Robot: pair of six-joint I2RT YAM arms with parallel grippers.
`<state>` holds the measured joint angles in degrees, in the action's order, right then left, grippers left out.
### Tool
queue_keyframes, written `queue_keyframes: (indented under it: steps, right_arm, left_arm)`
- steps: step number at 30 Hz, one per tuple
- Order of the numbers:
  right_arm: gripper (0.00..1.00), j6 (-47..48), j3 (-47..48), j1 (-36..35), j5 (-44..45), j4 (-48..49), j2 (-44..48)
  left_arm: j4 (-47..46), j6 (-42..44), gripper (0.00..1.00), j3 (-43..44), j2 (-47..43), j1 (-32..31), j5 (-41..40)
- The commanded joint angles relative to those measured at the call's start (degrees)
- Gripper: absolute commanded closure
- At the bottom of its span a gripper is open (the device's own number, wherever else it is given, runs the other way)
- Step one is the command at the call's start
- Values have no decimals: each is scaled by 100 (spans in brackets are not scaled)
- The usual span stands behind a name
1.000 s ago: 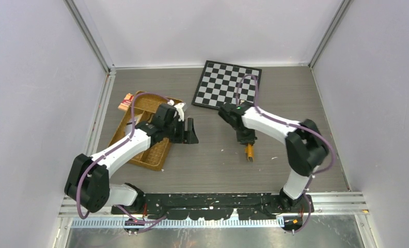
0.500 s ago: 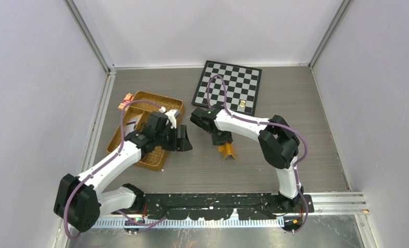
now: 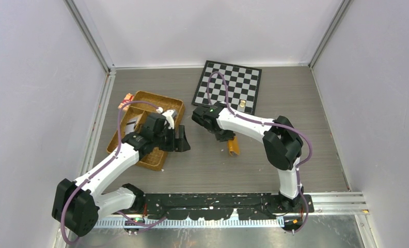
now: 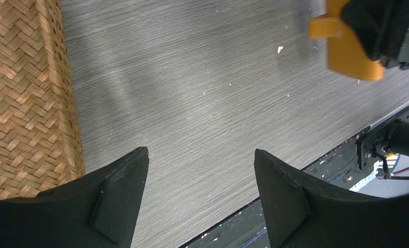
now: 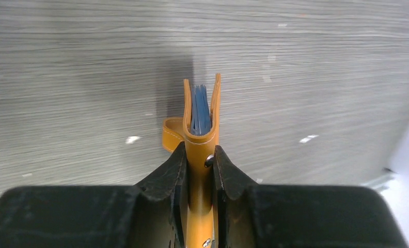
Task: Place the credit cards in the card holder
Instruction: Turn over the card holder at the center of the board.
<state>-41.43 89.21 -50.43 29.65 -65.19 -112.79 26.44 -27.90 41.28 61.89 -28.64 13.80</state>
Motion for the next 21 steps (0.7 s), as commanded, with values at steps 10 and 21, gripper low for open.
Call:
queue_keyframes:
  steps: [10,21]
  right_arm:
    - [98,-22,-338,305,1362,-1105,-32]
    - [93,-152,130,-49,800,-574,-1017]
  left_arm:
    - [31,169,23,-44,-74,117,-115]
    - [117,287,22,-41,-114,198,-125]
